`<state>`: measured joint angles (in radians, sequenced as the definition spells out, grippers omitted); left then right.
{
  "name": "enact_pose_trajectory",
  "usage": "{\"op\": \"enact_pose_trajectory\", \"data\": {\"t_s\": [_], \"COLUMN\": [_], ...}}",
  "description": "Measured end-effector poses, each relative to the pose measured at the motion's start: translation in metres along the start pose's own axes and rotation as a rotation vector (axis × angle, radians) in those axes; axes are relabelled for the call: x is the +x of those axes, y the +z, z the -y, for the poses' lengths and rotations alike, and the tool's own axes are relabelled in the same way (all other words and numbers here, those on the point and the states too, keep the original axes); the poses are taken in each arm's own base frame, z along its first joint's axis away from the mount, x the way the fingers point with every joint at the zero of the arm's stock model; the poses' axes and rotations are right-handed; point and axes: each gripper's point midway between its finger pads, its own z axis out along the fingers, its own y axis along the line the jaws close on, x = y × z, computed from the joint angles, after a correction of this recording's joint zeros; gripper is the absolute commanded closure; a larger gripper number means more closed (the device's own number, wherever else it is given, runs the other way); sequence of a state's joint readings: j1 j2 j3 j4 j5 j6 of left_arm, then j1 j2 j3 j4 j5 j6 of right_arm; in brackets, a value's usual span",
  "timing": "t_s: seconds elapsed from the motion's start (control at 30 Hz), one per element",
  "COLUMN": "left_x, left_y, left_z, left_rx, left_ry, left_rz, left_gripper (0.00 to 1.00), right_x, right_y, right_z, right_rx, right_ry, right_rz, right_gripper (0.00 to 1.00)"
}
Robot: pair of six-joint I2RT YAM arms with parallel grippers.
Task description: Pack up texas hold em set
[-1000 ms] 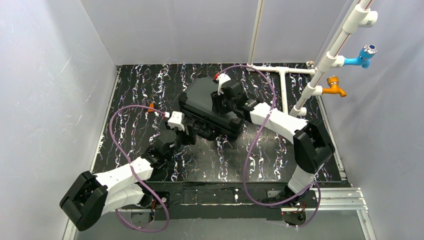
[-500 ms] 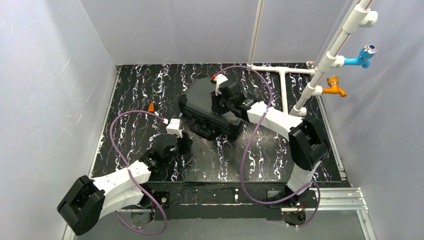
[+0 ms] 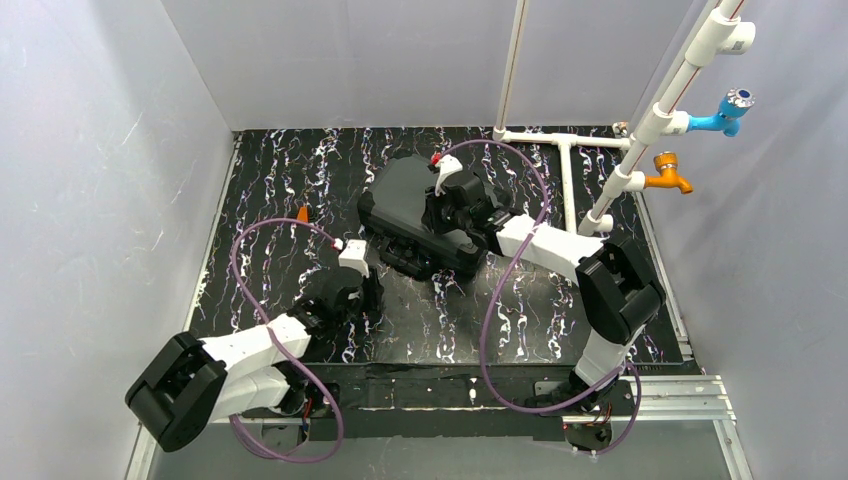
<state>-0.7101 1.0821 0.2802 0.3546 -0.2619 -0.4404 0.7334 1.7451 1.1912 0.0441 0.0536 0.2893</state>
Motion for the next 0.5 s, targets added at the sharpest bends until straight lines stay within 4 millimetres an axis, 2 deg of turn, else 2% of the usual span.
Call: {"op": "enact_pose_trajectory", "data": {"t_s": [0.2, 0.5], "left_x": [-0.003, -0.004], "left_y": [0.008, 0.022], "left_z": [0.004, 0.009], "left_rx": [-0.009, -0.019], "left_ry": [-0.001, 0.001], "left_rz": [-0.018, -0.036], "left_gripper": [0.76, 0.97], "right_x": [0.0, 0.0], "right_y": [0.0, -0.001], "right_z": [0.003, 0.003], "right_rx": [0.011, 0.01], "right_ry": [0.023, 0.043], "right_rz": [0.038, 0.063], "right_gripper": [0.73, 0.72]}}
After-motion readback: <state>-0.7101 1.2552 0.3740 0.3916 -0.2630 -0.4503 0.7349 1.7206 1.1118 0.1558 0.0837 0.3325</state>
